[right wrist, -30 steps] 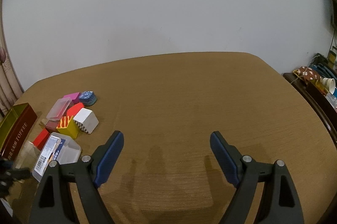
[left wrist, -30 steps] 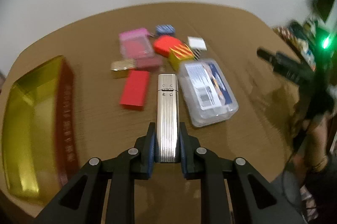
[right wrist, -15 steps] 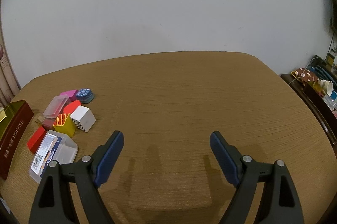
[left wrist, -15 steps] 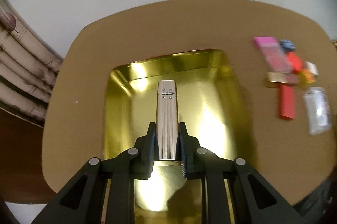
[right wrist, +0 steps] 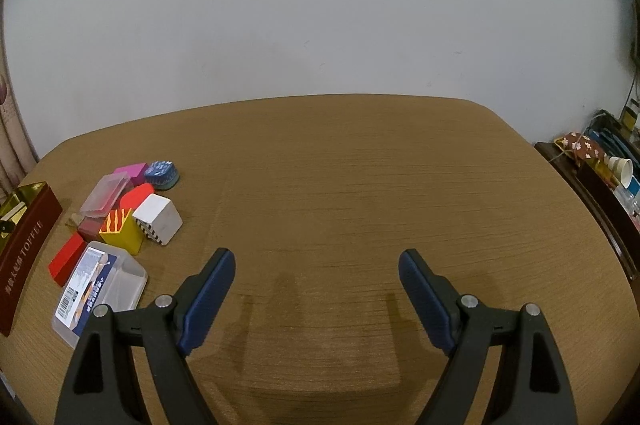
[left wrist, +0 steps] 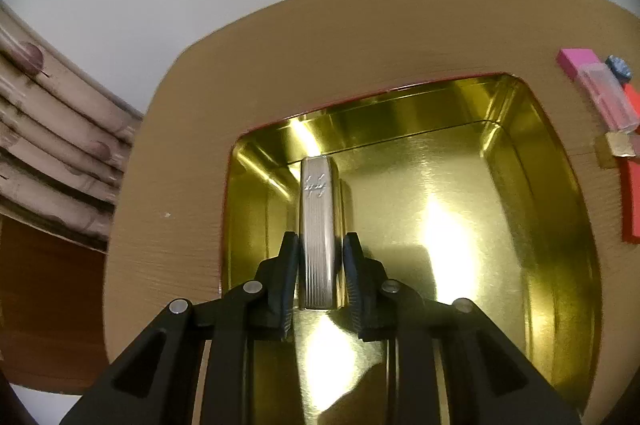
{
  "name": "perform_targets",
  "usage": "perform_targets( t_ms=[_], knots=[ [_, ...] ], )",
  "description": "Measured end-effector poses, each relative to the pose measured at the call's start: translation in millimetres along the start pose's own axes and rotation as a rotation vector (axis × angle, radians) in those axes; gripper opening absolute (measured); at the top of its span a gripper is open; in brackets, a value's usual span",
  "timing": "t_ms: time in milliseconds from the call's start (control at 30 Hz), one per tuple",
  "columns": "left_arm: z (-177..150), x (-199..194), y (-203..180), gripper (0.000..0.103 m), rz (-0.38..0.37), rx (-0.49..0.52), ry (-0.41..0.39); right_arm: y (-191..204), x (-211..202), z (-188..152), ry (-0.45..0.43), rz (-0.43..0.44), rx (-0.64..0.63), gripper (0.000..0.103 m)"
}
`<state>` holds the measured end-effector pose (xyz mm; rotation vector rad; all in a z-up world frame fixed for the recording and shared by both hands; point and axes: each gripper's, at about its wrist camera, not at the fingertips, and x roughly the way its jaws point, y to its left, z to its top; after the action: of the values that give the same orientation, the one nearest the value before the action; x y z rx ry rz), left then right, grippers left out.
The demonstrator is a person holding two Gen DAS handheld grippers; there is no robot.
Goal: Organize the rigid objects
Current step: 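Carry the silver bar into the gold tin and open the left tool, then raise the left tool from the tin while the right tool grasps the clear plastic box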
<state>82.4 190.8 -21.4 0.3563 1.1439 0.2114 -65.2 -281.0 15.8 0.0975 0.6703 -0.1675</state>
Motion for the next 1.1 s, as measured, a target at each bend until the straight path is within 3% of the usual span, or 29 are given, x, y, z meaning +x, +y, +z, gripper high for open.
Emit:
perform_targets(
  t_ms=[67, 133, 267, 333, 367, 433, 467, 533, 633, 700, 767, 1100],
  knots=[
    [-2, -4, 1, 0.034, -0.009, -0.012, -0.003, 2, 1, 0, 0.002, -0.004, -0.002, 0.087],
    [-4, -15, 1, 0.055, -0.018, -0.037, -0.025, 2, 0, 0, 0.003, -0.006, -0.002, 0.087],
    [-22, -69, 10, 0.057, -0.095, -0.137, -0.139, 6, -2, -1, -0.006, -0.022, 0.000, 0.087],
    [-36, -100, 10, 0.065, -0.125, -0.200, -0.183, 13, -4, 1, 0.040, -0.028, -0.009, 0.087],
    [-48, -117, 13, 0.068, -0.143, -0.245, -0.218, 17, -8, 2, 0.078, 0.026, 0.007, 0.087],
    [-75, -145, 13, 0.092, -0.146, -0.329, -0.254, 28, -20, 6, 0.133, 0.150, 0.069, 0.087],
    [-90, -154, 12, 0.095, -0.152, -0.368, -0.256, 35, -24, 8, 0.168, 0.194, 0.097, 0.087],
    [-119, -167, 7, 0.096, -0.218, -0.410, -0.256, 50, -21, 13, 0.275, 0.295, 0.154, 0.087],
    [-154, -166, 8, 0.096, -0.263, -0.426, -0.234, 71, -9, 18, 0.406, 0.343, 0.204, 0.087],
    [-172, -164, 4, 0.096, -0.268, -0.407, -0.214, 87, 2, 19, 0.494, 0.275, 0.180, 0.087],
    [-186, -168, -10, 0.096, -0.294, -0.376, -0.191, 96, 10, 18, 0.547, 0.279, 0.204, 0.087],
    [-211, -169, -38, 0.096, -0.362, -0.271, -0.199, 129, 19, 23, 0.596, 0.156, 0.191, 0.087]
  ],
)
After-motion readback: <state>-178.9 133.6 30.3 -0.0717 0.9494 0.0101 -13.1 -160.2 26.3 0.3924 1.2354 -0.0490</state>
